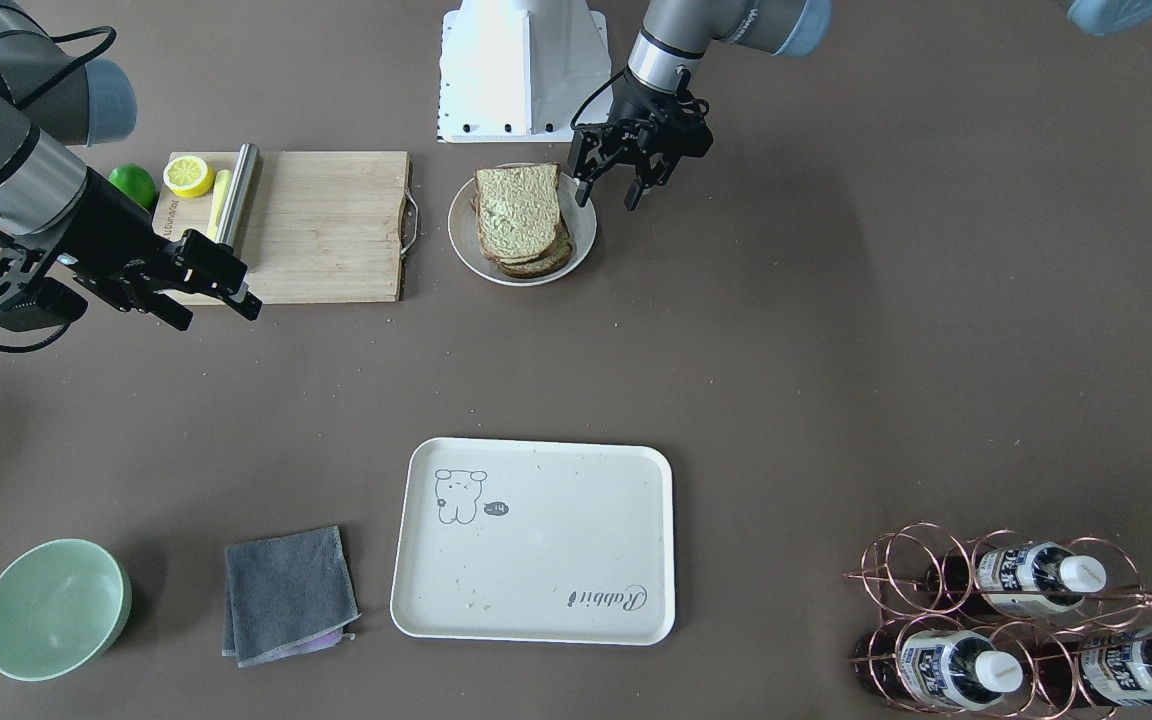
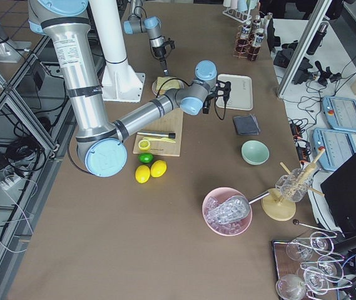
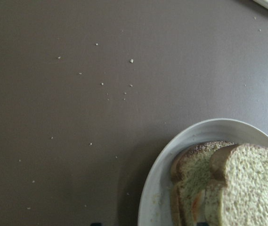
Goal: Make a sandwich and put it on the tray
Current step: 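Grasp the rim of the white plate with the left gripper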
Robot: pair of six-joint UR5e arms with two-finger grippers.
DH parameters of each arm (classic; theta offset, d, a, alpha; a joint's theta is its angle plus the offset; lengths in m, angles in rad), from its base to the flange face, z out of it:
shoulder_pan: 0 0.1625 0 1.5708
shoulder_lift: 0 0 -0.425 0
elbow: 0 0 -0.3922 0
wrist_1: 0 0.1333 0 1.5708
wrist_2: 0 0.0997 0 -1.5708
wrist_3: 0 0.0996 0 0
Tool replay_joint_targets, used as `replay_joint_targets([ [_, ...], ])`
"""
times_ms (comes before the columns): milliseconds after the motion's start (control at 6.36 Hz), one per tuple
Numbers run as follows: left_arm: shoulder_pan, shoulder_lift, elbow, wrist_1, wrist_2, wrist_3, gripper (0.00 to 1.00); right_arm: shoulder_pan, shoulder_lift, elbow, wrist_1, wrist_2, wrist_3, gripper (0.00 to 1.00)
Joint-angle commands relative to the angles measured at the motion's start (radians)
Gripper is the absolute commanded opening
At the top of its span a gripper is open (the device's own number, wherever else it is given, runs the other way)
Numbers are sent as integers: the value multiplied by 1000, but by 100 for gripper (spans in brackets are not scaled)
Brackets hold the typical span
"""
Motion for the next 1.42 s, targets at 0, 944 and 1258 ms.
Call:
replay_joint_targets([
  [0, 7, -2, 29, -4, 2, -2, 51, -4, 2, 0, 1, -9, 1, 100],
  [944, -4, -54, 93, -7, 1, 4, 0, -6, 0, 0, 6, -41, -5, 100],
  [1258, -47, -75, 61, -1, -10, -2, 0, -7, 1, 0, 6, -44, -5, 100],
])
